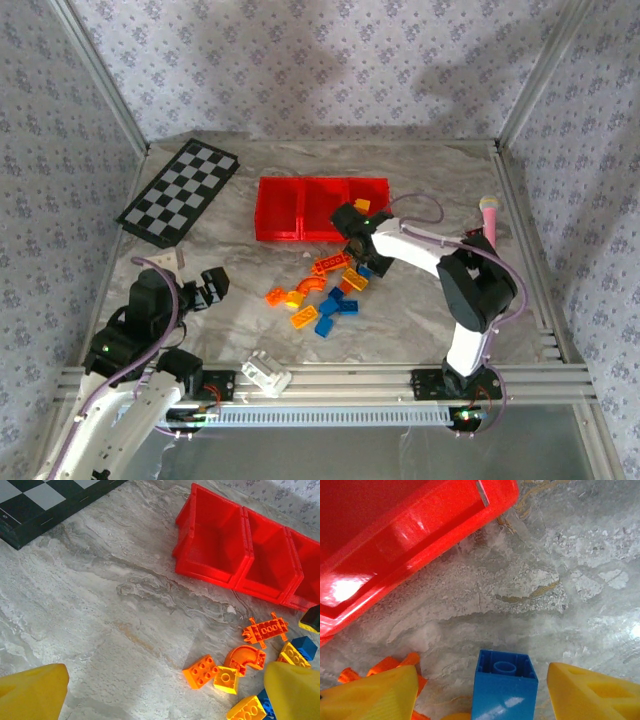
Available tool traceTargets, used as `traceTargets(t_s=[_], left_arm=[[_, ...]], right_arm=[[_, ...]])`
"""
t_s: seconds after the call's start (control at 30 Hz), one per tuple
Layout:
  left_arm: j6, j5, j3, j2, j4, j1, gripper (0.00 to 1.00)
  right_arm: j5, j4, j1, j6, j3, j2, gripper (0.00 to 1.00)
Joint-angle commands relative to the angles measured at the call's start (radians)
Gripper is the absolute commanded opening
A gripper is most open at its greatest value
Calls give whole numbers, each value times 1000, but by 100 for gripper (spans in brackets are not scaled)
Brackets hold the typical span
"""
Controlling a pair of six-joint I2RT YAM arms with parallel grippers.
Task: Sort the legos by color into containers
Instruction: Pick up the lego from the center of the table.
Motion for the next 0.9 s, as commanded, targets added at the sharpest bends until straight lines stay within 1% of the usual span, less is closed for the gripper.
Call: traceTargets(t_s=[0.0, 0.3, 0.43, 0.7, 0.77, 0.87], left_arm=[[19, 15, -8, -8, 30, -8, 100], [20, 14, -10, -1, 34, -8, 100], [17, 7, -8, -2, 28, -8, 100], [14, 6, -6, -2, 23, -8, 100], [13, 7, -4, -2, 21, -8, 100], [13, 9, 1, -2, 14, -8, 100]], right_arm=[[33, -16, 13, 52, -45, 12, 70], [26, 1, 18, 56, -67, 35, 66], [31, 19, 22, 60, -78, 38, 59], [38, 27, 26, 57, -92, 35, 49], [40, 42, 28, 31, -101, 17, 47], [83, 41, 45, -20, -94, -37, 41]])
